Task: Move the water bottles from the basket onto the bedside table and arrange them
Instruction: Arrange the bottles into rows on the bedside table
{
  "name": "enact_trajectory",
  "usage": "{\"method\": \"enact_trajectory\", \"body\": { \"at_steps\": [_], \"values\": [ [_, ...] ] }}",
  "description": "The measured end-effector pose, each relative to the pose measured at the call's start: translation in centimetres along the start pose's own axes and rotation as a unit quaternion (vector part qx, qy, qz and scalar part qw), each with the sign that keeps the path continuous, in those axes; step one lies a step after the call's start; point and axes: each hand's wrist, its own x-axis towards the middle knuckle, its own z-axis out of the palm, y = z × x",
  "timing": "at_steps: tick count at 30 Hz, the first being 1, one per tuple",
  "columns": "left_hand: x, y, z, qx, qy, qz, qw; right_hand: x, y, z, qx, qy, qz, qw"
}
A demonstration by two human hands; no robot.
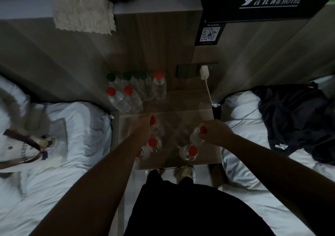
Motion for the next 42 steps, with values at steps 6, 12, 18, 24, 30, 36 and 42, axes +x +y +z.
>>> {"method": "enact_trajectory", "body": {
  "at_steps": [6,12,18,24,30,36,42],
  "values": [
    [2.6,-0.4,-2.1,0.082,0.002,0.011,0.997,4.3,-4.5,-2.0,0.035,-0.026,-0.040,0.998],
    [6.3,0.0,-4.3,0.131,-0.017,0.029,0.991,8.7,-9.7,-3.0,0.115,-0.017,-0.025,0.993],
    [9.6,0.1,-4.5,0.060,0.010,-0.013,0.998,11.6,-12.4,-3.3,0.133,-0.007,-0.035,0.990],
    [11.6,0.1,-4.2,0.074,0.047,-0.034,0.996,14.5,-13.4,-3.2,0.103,0.026,-0.012,0.994],
    [12.1,0.2,-3.1,0.042,0.065,-0.039,0.996,16.1,-13.8,-2.9,0.077,0.024,0.002,0.997],
    [11.7,-0.9,-2.0,-0.009,0.086,-0.017,0.996,16.6,-13.2,-1.7,0.133,0.055,-0.002,0.990],
    [8.2,-1.8,-1.2,-0.151,0.176,0.004,0.973,16.1,-12.0,0.8,0.292,0.072,0.039,0.953]
  ]
}}
